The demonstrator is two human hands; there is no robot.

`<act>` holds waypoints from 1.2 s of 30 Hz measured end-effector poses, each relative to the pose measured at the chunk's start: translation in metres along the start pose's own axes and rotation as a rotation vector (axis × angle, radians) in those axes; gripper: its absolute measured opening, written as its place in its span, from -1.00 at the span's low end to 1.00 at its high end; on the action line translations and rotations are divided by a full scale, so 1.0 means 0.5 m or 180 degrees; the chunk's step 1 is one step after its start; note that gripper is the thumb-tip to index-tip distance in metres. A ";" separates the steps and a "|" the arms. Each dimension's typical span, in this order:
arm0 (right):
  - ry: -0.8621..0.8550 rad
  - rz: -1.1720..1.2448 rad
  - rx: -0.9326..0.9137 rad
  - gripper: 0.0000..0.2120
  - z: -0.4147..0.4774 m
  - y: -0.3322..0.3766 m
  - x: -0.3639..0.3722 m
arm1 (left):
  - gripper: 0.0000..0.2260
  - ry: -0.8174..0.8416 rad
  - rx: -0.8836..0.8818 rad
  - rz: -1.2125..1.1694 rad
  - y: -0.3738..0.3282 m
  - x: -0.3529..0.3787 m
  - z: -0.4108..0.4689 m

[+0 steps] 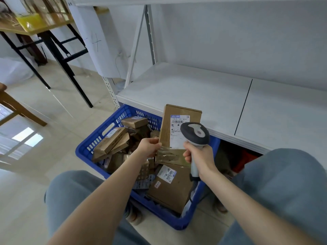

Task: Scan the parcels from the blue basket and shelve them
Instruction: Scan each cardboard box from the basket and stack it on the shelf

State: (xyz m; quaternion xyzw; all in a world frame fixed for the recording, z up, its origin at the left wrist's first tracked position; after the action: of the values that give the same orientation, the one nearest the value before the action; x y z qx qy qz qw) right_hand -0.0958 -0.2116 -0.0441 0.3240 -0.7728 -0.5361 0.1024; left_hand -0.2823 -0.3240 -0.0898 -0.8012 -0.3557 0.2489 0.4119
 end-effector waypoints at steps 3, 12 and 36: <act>-0.0036 -0.0076 -0.0044 -0.84 -0.022 -0.005 0.006 | -0.76 0.0010 -0.0030 -0.0072 0.011 0.005 0.005; -0.0008 -0.0315 -0.0075 -0.76 -0.032 -0.016 0.019 | -0.70 -0.0025 -0.0104 0.0002 0.036 0.000 0.020; 0.0034 -0.0473 -0.0003 -0.73 -0.028 -0.019 0.028 | -0.69 -0.0046 -0.0166 -0.0001 0.047 0.012 0.030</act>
State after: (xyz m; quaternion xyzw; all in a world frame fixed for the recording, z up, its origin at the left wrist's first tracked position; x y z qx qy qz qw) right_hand -0.0960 -0.2330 -0.0494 0.3833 -0.7458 -0.5408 0.0666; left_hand -0.2804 -0.3215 -0.1183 -0.8098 -0.3651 0.2453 0.3884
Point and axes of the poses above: each hand's wrist, its own z-axis towards the middle knuckle, its own x-axis out of the palm, y = z × x, the point moved 9 cm from there along z, towards the middle knuckle, and after that the axes turned 13 degrees about -z, right-handed, at the moved point
